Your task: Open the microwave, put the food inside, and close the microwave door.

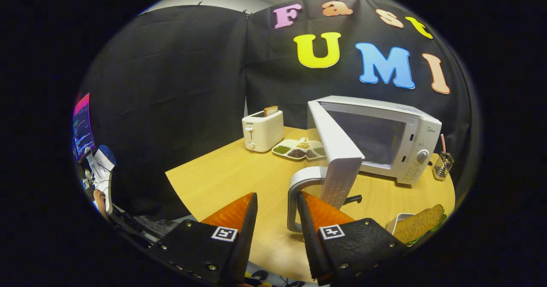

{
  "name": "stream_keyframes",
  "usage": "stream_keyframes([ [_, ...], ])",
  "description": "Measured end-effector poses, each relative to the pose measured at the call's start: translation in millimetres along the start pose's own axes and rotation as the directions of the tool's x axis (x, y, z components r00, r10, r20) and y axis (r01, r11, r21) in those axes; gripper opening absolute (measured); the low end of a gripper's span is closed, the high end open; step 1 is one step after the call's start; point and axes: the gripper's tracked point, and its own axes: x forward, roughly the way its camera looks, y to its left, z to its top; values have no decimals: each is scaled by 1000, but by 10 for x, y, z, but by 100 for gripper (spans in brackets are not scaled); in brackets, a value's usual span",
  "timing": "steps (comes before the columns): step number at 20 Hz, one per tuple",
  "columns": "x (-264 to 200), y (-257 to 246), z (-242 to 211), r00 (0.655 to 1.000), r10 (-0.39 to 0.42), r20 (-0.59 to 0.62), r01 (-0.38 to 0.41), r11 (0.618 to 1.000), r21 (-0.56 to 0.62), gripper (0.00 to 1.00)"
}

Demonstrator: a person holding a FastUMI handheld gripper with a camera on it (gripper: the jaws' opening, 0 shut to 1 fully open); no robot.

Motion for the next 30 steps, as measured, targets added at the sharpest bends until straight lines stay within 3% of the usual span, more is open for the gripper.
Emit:
stream_keyframes([
  [1, 87, 191, -13, 1000, 25, -7, -25, 1000, -7, 51],
  [6, 320, 712, 57, 993, 116, 13, -114, 989, -95, 51],
  [11, 529, 1100, 83, 977, 214, 19, -211, 972, -98, 51],
  [15, 305, 1395, 356, 915, 404, 22, -403, 915, -18, 51],
  [17, 21, 1183, 585, 911, 411, 40, -410, 911, -32, 51],
  [19, -216, 822, 854, 931, 357, 72, -356, 934, -33, 51],
  [24, -644, -530, 1021, 996, 64, 65, -63, 998, -9, 51],
  [27, -900, -1406, 708, 990, -139, 17, 139, 990, 24, 51],
  [30, -1187, -2097, 293, 958, -278, -77, 285, 951, 120, 51],
])
